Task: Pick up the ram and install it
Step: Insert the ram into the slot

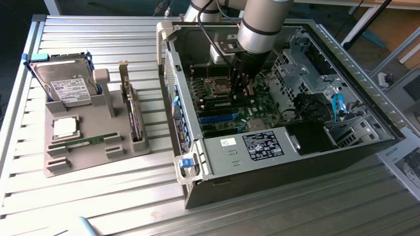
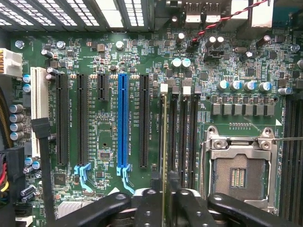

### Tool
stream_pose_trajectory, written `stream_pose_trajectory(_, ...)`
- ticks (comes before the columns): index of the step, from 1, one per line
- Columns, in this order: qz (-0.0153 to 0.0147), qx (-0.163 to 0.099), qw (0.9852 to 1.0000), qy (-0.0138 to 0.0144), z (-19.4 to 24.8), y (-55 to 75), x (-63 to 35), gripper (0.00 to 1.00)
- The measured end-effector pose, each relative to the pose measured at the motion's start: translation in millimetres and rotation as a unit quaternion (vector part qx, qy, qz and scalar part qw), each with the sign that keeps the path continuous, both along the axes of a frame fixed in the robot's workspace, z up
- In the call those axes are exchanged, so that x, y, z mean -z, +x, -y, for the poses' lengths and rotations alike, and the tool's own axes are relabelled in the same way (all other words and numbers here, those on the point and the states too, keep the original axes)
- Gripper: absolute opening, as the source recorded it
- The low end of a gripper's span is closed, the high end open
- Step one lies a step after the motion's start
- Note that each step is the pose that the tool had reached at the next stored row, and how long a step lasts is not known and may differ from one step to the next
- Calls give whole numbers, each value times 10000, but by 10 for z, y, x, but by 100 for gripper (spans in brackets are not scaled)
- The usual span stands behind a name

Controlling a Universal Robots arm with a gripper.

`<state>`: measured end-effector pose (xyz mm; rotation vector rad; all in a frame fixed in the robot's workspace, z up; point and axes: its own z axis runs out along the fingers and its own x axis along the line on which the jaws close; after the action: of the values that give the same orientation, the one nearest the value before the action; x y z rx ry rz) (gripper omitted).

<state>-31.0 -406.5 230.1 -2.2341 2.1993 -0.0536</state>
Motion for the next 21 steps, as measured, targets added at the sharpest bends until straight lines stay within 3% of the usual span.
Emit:
stream_pose_trajectory(4, -1, 1, 10000, -6, 0, -1, -37, 21)
stream_pose_trajectory(6, 1, 1, 10000, -5, -32, -1, -80, 19)
stream_pose_trajectory(8, 1, 1, 10000, -7, -57, -1, -107, 10)
stream_pose_trajectory(11, 2, 1, 10000, -6, -59, 16, -158, 10)
stream_pose_trajectory(15, -18, 1, 10000, -6, -56, 191, -159, 10)
stream_pose_trajectory(17, -45, 0, 10000, -7, -54, 371, -160, 10)
stream_pose_trajectory(21, -79, 1, 10000, -6, -47, 549, -159, 10)
